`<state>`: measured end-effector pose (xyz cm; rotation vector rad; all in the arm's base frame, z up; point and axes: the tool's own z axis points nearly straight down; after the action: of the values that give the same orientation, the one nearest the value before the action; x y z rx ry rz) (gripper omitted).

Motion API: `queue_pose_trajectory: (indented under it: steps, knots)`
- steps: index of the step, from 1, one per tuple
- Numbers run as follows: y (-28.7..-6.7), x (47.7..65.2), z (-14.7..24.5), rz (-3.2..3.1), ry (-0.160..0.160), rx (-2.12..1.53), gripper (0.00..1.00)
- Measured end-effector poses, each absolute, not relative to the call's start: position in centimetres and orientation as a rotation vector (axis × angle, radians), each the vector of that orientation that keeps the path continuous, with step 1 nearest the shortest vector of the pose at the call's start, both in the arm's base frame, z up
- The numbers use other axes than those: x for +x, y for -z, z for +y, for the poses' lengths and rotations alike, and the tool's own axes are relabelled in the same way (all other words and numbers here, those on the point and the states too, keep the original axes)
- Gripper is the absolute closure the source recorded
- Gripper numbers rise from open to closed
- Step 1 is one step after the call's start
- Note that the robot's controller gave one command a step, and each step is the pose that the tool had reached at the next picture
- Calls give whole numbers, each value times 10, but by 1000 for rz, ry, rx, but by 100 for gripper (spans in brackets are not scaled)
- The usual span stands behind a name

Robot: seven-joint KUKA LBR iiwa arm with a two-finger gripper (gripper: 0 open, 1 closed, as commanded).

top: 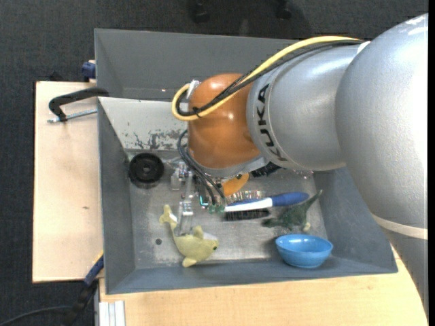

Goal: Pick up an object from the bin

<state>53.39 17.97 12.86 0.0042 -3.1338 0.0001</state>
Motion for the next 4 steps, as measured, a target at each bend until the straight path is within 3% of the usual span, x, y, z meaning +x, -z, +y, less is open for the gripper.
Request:
queue_pose_trajectory:
  steps: [1,2,3,4]
  knots:
    - [-68,491,164,-3110,-2,-385,0]
    - [-102,492,159,-3096,6,-559,0]
    - [-104,492,141,-3003,4,-932,0]
    - [-70,494,146,-2918,0,-1146,0]
